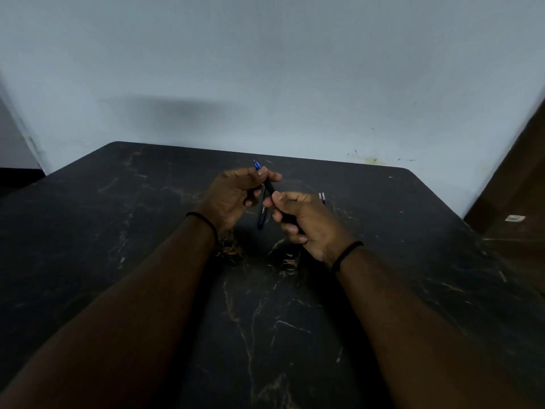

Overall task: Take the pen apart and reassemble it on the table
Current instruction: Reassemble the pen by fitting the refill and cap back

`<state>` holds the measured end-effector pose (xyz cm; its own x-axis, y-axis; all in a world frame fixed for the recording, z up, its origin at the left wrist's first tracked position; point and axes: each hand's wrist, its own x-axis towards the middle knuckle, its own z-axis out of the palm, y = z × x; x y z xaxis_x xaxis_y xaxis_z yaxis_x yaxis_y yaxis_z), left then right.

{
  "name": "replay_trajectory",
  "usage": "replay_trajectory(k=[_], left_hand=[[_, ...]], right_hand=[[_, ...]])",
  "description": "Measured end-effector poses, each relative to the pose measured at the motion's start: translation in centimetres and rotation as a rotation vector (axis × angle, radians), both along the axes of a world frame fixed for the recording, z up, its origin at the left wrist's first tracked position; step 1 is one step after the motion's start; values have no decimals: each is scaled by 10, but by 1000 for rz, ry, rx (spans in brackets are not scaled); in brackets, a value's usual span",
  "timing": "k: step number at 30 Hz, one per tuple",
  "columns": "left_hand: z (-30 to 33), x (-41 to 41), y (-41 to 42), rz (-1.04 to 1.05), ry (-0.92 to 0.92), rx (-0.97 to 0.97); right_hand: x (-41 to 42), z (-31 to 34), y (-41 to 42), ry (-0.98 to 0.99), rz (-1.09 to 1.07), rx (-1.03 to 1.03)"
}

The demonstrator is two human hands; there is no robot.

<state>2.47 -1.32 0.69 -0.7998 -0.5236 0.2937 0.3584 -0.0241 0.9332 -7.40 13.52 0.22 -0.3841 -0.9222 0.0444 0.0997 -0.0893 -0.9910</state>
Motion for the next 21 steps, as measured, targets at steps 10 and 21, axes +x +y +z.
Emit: replay_trajectory(k=[10, 21], left_hand=[[2, 18, -13, 1051, -376, -378], [-8, 4, -10, 795, -918, -941]], right_hand=[[8, -6, -3, 828, -562, 23], [6, -7, -4, 897, -582, 67]])
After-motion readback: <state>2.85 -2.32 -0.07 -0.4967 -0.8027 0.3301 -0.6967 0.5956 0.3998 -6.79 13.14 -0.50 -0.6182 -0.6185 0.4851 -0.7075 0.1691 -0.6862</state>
